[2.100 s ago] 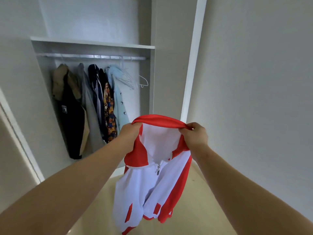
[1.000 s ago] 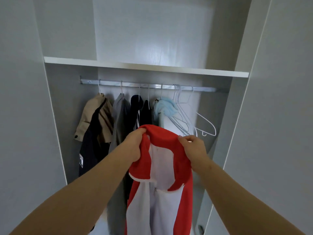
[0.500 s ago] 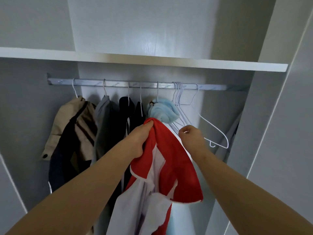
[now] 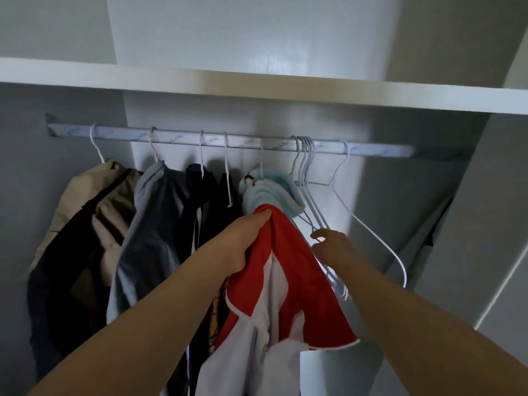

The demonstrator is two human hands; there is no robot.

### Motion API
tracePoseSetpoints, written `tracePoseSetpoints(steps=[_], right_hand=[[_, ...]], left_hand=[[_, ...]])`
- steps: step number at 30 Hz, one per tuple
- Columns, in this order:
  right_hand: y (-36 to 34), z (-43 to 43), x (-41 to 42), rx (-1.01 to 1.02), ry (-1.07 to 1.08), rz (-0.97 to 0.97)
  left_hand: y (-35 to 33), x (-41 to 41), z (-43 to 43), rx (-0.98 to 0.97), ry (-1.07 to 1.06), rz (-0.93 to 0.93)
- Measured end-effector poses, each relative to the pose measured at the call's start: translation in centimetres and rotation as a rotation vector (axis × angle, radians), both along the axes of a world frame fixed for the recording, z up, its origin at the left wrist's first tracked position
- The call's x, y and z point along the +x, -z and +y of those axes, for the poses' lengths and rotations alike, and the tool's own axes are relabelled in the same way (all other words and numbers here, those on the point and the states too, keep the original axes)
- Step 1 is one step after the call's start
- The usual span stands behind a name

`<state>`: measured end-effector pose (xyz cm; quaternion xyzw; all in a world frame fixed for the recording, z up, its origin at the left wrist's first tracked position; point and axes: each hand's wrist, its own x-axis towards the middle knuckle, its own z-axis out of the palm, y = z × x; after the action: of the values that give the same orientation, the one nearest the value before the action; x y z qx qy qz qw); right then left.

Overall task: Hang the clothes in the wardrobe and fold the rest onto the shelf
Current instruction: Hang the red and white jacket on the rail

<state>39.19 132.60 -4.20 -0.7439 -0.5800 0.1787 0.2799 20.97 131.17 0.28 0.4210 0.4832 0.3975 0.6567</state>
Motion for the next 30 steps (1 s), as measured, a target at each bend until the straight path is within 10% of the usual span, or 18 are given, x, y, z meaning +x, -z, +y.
tracePoseSetpoints(steps=[17,30], right_hand=[[1.1,-0.4,9.4,0.135,0.133,0.316],[-0.6,-1.4,8.3,0.324,0.196,-0.124]], left_hand=[[-0.2,12.0,-0.8,-0.012,0.042,-0.014],[1.8,12.1,1.4,-0.08,-0.104,-0.025]])
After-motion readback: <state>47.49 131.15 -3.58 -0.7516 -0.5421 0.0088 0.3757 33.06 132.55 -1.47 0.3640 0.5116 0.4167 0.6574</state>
